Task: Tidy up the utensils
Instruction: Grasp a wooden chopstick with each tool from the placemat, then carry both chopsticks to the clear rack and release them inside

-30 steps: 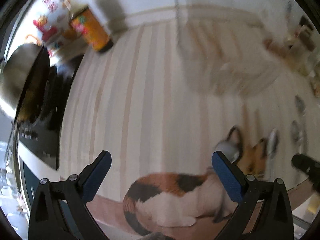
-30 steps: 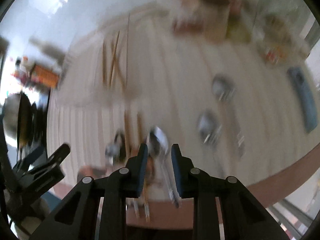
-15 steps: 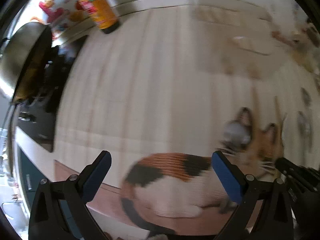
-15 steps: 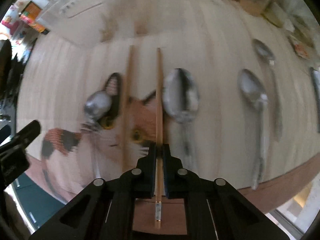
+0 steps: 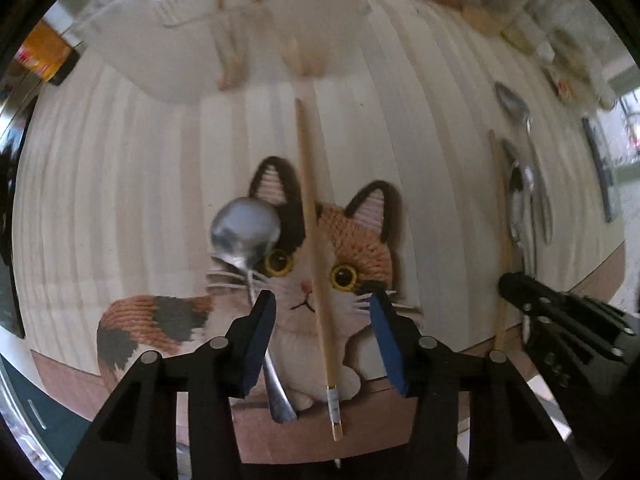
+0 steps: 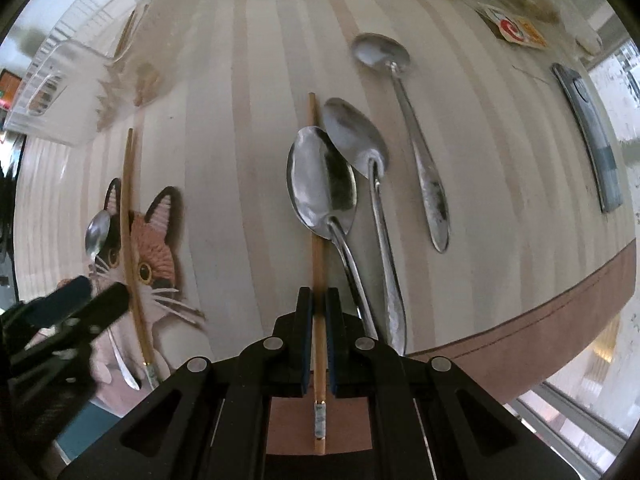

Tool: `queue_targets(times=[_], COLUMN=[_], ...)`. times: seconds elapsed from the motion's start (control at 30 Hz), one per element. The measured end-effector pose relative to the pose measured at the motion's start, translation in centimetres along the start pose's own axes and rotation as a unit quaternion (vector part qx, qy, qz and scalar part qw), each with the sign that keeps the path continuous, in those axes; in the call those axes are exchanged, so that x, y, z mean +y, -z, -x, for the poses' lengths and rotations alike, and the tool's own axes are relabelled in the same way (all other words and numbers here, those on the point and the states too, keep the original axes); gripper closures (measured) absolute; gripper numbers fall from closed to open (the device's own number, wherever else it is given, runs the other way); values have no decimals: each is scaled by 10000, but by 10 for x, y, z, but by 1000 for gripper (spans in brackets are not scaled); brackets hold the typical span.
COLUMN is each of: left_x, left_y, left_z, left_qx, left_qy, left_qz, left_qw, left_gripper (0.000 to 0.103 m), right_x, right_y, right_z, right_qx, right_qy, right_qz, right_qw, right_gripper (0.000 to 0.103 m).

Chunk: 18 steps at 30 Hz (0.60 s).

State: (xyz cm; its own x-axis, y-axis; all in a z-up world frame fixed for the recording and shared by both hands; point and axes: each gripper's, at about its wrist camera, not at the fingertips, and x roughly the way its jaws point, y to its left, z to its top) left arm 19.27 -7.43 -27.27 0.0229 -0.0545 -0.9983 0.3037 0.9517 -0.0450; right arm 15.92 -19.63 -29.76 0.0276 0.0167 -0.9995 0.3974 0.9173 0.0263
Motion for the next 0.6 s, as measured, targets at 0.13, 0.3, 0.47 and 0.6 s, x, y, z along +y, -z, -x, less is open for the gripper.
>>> queue_targets(times=[0.13, 0.3, 0.47, 0.6], left_x=[-7, -14, -12, -10], left_y=[3, 9, 23, 29], left_z=[-11, -15, -16, -17], left_qx=[53, -13, -23, 10], left_qy=[-169, -202, -194, -170], left_qz=[-118, -134, 13, 33], left_qw=[9998, 9997, 9998, 9998], left_gripper=[82, 98, 98, 98], right_x=[-14, -23, -22, -17], right_y=[0, 2, 2, 6], right_z=[3, 4, 10, 11], right_qx=[7, 1, 33, 83], right_qy=[-58, -87, -102, -155], right_qz=[-88, -109, -42, 48], right_qw=[9999, 9999, 9999, 9998], right_gripper=[97, 97, 97, 97])
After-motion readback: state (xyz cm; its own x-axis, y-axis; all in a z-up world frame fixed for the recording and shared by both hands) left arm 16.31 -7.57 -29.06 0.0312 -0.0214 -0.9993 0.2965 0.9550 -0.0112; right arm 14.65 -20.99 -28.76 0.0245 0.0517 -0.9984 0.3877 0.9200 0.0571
